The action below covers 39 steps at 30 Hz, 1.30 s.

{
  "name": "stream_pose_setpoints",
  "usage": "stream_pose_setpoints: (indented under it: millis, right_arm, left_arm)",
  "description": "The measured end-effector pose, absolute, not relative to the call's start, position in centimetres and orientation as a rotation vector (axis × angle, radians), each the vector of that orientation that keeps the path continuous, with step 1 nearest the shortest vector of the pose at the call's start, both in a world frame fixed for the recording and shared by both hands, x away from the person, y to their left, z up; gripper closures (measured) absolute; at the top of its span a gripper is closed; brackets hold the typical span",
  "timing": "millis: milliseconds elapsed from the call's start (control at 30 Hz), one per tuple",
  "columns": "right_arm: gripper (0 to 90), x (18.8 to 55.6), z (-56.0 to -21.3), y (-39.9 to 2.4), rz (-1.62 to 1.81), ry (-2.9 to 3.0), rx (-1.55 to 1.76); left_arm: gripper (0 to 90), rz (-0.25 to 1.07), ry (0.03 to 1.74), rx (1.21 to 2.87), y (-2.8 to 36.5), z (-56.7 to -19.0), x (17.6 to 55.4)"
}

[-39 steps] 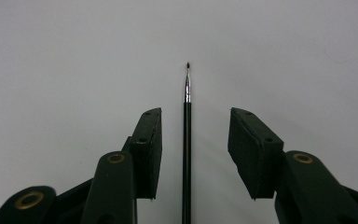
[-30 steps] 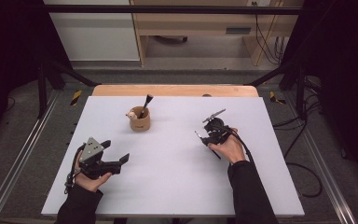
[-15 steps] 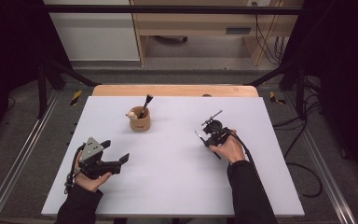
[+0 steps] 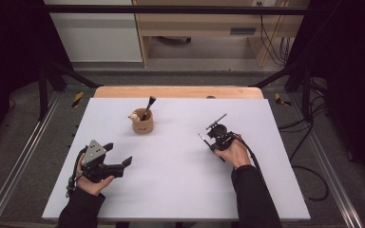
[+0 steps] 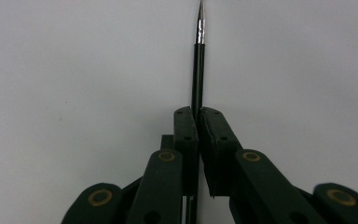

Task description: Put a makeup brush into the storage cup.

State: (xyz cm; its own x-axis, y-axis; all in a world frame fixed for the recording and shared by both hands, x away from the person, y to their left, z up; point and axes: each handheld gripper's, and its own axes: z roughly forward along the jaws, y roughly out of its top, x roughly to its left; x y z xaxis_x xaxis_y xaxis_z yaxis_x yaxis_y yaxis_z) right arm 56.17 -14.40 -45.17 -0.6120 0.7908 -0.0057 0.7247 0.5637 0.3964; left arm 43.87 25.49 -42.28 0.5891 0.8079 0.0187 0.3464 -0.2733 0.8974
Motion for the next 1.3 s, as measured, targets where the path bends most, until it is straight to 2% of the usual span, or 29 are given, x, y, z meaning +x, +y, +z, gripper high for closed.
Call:
stream_pose_setpoints:
  millis: [433, 1300]
  right_arm:
    - [86.0, 55.8, -45.2, -14.5, 0.567, 2.557, 1.274]
    - [86.0, 51.1, -40.0, -13.8, 1.068, 2.473, 1.093]
  left_arm:
    - [11.2, 0.606, 0.939, 1.86, 25.5, -42.3, 43.9]
    - [11.2, 0.594, 0.928, 1.834, 24.9, -41.7, 43.4]
